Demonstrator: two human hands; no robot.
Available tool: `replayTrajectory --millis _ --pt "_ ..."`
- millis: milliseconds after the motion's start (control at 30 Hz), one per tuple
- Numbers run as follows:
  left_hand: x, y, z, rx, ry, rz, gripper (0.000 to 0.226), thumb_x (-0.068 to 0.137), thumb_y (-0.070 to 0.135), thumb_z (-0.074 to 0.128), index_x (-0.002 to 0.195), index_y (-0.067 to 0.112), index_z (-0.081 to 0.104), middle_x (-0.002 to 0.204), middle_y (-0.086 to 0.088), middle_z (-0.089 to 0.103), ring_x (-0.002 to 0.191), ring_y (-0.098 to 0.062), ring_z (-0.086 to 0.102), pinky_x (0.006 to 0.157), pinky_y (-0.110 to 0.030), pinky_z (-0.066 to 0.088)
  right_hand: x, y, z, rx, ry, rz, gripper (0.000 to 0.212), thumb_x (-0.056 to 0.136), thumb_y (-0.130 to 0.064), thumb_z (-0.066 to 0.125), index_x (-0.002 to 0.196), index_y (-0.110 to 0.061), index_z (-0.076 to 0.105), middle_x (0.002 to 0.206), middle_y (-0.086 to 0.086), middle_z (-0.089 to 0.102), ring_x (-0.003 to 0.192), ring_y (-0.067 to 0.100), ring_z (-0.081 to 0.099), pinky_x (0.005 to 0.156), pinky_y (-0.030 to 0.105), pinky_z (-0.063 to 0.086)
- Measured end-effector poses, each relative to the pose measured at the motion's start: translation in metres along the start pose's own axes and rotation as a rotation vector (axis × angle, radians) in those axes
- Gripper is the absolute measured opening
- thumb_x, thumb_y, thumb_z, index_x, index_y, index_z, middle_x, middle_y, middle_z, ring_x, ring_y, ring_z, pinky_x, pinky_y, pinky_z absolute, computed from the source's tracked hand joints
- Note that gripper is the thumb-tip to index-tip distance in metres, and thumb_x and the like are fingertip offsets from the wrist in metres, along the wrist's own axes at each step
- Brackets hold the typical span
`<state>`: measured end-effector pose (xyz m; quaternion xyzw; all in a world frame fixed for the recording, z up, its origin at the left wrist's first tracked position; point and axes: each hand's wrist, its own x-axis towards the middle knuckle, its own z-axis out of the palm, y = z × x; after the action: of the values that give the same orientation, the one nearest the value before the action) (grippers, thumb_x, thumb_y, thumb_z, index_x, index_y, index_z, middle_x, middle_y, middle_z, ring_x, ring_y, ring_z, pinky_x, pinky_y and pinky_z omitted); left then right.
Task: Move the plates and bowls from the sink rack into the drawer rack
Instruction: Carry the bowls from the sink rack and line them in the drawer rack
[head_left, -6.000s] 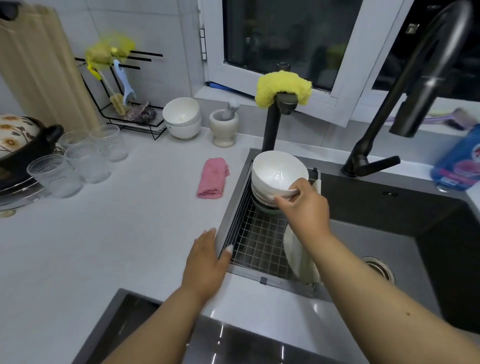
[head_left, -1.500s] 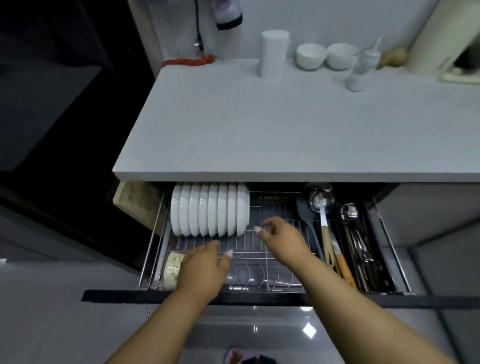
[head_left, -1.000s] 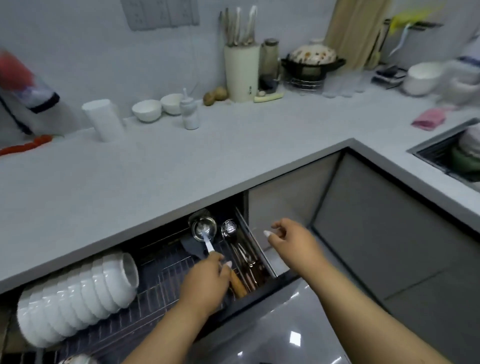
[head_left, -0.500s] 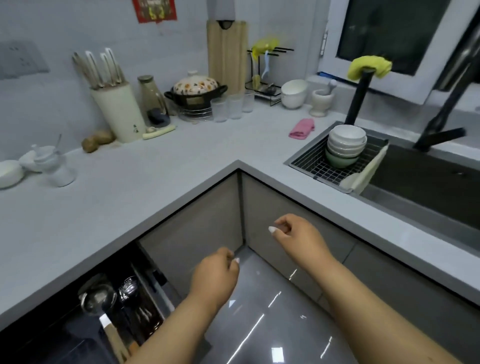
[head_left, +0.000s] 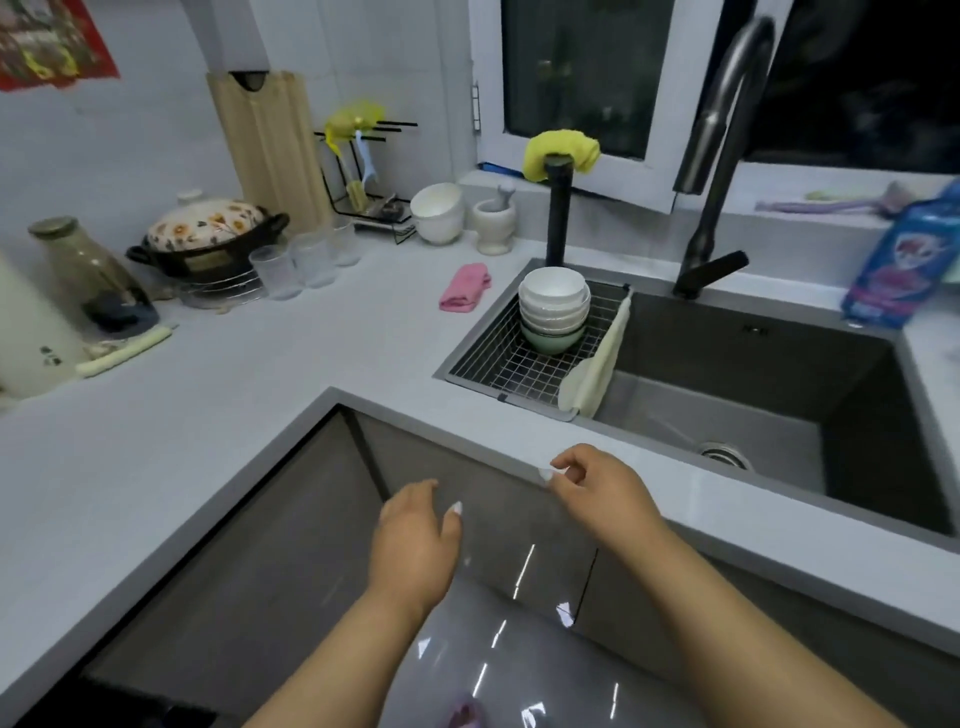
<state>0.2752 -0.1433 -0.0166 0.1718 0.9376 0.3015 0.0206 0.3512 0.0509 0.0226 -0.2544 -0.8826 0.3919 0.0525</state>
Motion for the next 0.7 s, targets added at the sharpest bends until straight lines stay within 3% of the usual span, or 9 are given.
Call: replayTrajectory --millis 167,300,467,600,700 --pt "0.070 0.016 0.021 0.012 -0.001 0.109 0.053 0.096 0.034 0.048 0.140 0.006 0.039 0.144 -0.010 0.042 0.135 -0.025 0.032 0.111 -0.032 0.023 0.045 0.008 -0.016 0.002 0.065 0.069 0.024 0.090 -0.043 0.056 0.105 -0.025 0.060 0.089 -0.007 0.062 0.080 0.011 0.057 0.059 0.019 0.037" --pt "0.135 0.020 0.042 0.013 -0.063 0.106 0.060 0.096 0.039 0.043 0.145 0.006 0.030 0.153 -0.013 0.028 0.143 -0.025 0.020 0.118 -0.036 0.016 0.096 0.009 -0.020 0.054 0.098 0.136 0.025 0.090 -0.039 0.057 0.109 -0.023 0.059 0.092 -0.006 0.061 0.082 0.011 0.057 0.062 0.022 0.040" --pt "0.211 0.017 0.056 0.093 -0.131 0.158 0.064 0.096 0.042 0.041 0.148 0.009 0.022 0.157 -0.011 0.018 0.146 -0.024 0.012 0.120 -0.036 0.010 0.169 -0.003 -0.017 0.100 0.134 0.204 0.022 0.091 -0.036 0.058 0.109 -0.024 0.056 0.072 -0.008 0.056 0.062 0.005 0.054 0.050 0.018 0.037" --pt "0.266 0.011 0.070 0.184 -0.184 0.223 0.069 0.096 0.049 0.036 0.150 0.011 0.016 0.158 -0.012 0.014 0.147 -0.025 0.007 0.120 -0.040 0.007 0.227 -0.012 -0.016 0.119 0.150 0.207 0.034 0.091 -0.033 0.058 0.122 -0.020 0.052 0.072 -0.006 0.057 0.064 0.007 0.054 0.058 0.024 0.042" --pt "0.288 0.005 0.082 0.342 -0.234 0.272 0.081 0.093 0.061 0.017 0.152 0.009 -0.003 0.160 -0.013 -0.003 0.147 -0.025 -0.008 0.120 -0.040 -0.003 0.267 -0.016 -0.014 0.103 0.159 0.216 0.041 0.091 -0.034 0.058 0.128 -0.020 0.048 0.084 0.003 0.066 0.073 0.014 0.060 0.070 0.030 0.048"
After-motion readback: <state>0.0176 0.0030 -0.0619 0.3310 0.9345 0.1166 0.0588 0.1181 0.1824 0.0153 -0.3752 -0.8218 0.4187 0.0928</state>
